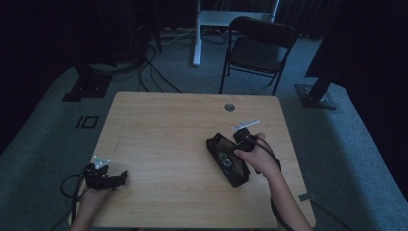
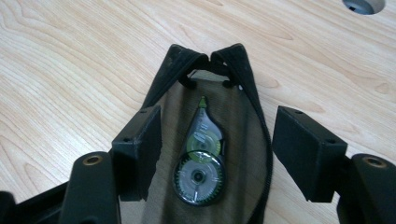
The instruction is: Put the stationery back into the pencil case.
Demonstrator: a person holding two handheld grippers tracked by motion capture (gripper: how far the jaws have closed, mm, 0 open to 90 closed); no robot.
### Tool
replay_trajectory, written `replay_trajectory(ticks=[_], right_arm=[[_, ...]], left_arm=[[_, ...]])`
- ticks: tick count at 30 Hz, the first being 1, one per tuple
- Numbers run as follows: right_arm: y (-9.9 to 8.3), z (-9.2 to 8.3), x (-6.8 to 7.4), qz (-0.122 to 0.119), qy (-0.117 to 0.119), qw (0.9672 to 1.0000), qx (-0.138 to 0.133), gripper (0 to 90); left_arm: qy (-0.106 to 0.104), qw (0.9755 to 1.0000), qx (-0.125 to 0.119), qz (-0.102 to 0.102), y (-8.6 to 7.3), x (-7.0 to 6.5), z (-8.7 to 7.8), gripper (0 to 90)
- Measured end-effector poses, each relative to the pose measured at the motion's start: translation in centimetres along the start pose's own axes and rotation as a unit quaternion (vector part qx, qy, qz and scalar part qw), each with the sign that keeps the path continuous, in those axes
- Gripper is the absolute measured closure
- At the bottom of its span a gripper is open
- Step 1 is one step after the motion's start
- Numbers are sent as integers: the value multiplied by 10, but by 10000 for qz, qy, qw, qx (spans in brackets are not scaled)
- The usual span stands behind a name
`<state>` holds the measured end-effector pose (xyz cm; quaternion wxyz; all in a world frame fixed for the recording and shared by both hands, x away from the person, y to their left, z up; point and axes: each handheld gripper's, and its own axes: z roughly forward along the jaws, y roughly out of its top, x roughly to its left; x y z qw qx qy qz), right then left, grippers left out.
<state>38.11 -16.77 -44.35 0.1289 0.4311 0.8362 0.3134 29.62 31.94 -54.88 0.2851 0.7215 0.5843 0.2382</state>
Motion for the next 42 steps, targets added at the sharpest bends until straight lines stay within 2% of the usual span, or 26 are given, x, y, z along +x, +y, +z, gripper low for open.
replay_trajectory(ticks=[8,11,14,19,29,32,34,42], right_arm=[[-10,-11,-11,174,-27,9991,-389,276],[-18,-16,-18,296,-71,9979,-576,242],[-24,-20,-23,305,-158,9971,-676,208],[-30,-24,-28,319,-243,9965,-728,198],[-45,-30,-41,470,-374,9934,-981,178],[-51,-31,-44,521,-430,9922,-1048,173],[-54,-30,-46,539,-474,9917,-1067,138],[-72,-27,-55,678,-588,9887,-1203,138]], left_arm=[[-1,10000,1,1,0,0,0,7],[0,10000,0,0,0,0,0,7],[0,10000,0,0,0,0,0,7],[0,10000,0,0,0,0,0,7],[0,10000,0,0,0,0,0,7],[0,10000,0,1,0,0,0,7],[0,10000,-1,0,0,0,0,7],[0,10000,0,0,0,0,0,7]])
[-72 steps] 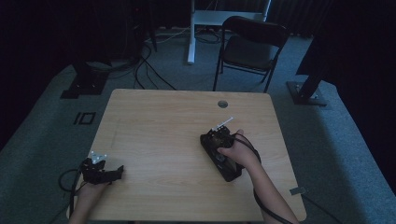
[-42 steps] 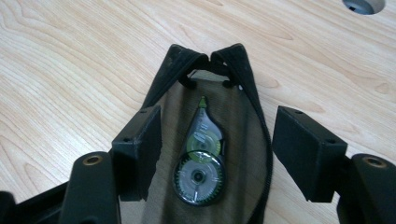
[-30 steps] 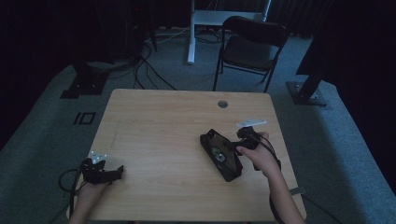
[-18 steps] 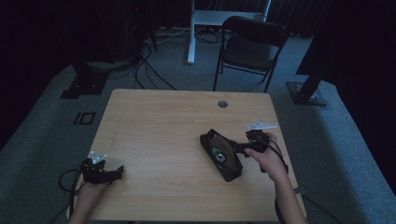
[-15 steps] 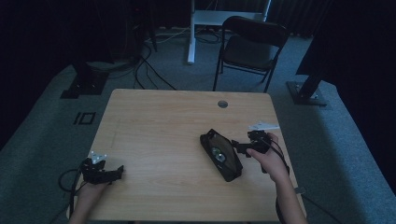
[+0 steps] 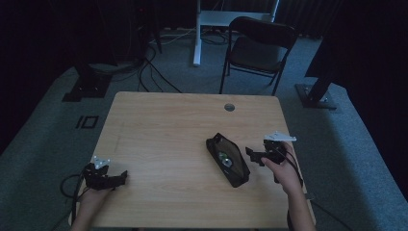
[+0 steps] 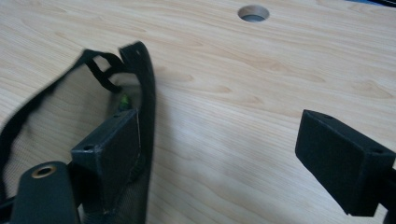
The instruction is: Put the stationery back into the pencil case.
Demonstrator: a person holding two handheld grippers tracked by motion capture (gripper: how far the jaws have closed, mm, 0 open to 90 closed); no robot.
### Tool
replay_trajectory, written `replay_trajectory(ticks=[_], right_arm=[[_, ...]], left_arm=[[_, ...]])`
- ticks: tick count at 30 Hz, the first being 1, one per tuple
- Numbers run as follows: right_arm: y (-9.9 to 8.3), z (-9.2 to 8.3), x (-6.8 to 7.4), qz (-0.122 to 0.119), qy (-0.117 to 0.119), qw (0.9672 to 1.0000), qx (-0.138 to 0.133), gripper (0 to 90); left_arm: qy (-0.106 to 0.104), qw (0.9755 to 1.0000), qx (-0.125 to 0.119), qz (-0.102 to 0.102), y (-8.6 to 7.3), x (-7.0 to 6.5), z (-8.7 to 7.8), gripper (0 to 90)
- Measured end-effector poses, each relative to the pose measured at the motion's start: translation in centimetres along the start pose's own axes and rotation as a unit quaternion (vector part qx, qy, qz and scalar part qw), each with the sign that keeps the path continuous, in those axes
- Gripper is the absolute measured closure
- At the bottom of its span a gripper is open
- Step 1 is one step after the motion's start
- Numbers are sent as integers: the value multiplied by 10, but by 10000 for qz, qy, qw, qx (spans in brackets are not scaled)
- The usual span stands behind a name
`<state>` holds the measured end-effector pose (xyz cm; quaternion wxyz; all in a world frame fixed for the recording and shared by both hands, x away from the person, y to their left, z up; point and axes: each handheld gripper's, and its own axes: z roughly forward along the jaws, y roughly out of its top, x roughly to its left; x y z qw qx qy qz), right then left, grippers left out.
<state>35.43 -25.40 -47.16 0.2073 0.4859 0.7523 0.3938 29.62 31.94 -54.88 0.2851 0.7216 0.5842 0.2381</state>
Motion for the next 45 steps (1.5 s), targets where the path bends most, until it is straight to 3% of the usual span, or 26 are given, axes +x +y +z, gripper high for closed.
replay_trajectory(ticks=[9,12,18,27,39,45], right_arm=[[-24,4,-14,112,-246,9996,85,138],[-32,7,-19,275,-317,9991,108,138],[-49,14,-24,271,-470,9982,247,137],[-67,17,-20,321,-565,9973,353,137],[-86,18,-21,408,-946,9936,470,136],[-88,16,-22,608,-1164,9903,450,135]], left_arm=[[1,10000,-1,-1,0,0,0,7],[0,10000,0,-1,0,0,0,7],[-1,10000,-8,-4,0,0,0,7],[2,10000,1,8,0,0,0,7],[2,10000,1,9,0,0,0,7],[2,10000,1,9,0,0,0,7]])
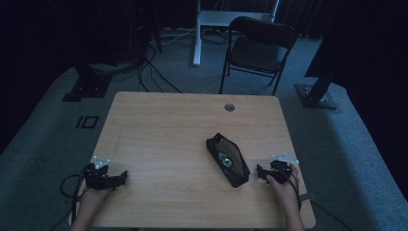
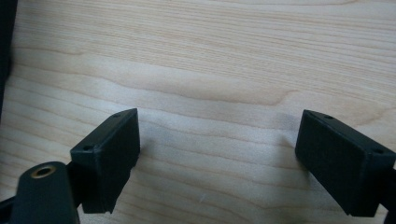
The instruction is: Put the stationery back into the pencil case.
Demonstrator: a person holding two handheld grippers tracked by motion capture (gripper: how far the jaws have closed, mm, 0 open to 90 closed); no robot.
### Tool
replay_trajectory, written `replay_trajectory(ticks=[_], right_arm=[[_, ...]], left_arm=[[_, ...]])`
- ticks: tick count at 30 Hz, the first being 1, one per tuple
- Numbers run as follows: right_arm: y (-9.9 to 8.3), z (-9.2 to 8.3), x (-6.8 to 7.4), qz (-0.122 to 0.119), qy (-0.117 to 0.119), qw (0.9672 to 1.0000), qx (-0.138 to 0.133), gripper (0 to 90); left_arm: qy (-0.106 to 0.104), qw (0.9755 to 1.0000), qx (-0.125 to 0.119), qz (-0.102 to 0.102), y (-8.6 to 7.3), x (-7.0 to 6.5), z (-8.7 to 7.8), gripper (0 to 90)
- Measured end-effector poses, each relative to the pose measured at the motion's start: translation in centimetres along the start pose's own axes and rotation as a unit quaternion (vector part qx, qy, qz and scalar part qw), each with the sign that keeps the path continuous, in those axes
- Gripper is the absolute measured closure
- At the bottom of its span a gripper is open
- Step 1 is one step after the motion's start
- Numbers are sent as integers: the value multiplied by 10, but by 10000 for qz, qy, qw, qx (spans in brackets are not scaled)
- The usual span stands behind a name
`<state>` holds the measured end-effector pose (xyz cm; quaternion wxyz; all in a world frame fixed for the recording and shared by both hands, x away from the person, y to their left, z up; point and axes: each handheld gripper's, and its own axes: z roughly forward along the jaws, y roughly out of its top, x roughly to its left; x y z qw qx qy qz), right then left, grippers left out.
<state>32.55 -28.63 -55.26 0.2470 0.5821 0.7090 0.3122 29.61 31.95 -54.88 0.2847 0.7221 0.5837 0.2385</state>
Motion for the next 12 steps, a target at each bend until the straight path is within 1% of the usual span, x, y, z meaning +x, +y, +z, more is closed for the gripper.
replay_trajectory(ticks=[8,12], right_arm=[[0,0,0,25,-18,10000,13,133],[1,1,-1,14,60,10000,15,118]], left_arm=[[0,10000,1,1,0,0,0,7],[0,10000,0,1,0,0,0,7]])
